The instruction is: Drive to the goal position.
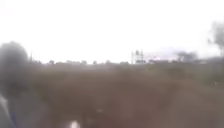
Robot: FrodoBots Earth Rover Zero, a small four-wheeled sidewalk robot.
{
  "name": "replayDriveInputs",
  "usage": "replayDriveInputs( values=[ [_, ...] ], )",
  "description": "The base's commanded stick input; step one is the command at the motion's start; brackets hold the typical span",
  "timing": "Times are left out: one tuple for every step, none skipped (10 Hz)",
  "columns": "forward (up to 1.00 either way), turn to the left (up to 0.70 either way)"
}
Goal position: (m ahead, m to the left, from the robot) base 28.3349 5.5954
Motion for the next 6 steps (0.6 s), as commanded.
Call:
replayDriveInputs(
  values=[
    [0.7, 0.0],
    [0.7, 0.0],
    [0.7, 0.0],
    [0.7, 0.0],
    [0.7, 0.0],
    [0.7, 0.0]
  ],
)
